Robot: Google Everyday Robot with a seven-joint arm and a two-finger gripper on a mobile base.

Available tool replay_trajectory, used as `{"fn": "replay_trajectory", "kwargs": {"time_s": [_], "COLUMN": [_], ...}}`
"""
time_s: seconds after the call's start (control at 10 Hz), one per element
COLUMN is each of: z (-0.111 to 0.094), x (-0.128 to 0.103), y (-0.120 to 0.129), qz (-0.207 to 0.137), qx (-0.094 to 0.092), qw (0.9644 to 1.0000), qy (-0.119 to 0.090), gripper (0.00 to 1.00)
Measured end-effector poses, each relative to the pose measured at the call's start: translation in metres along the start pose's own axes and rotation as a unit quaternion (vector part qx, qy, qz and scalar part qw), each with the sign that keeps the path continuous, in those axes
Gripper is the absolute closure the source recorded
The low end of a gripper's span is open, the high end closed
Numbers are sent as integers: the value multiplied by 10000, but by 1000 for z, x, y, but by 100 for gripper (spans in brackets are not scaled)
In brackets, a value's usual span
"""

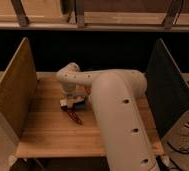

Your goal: Place the eraser on the white sponge

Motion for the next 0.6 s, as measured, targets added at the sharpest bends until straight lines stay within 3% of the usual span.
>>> {"fn": "replay_trajectory", "kwargs": {"time_s": [0.6], "z": [1], "x": [1], "y": [0], "qz": [8], "qx": [-4], "qw": [10000], "qy": [7], "gripper": [68]}}
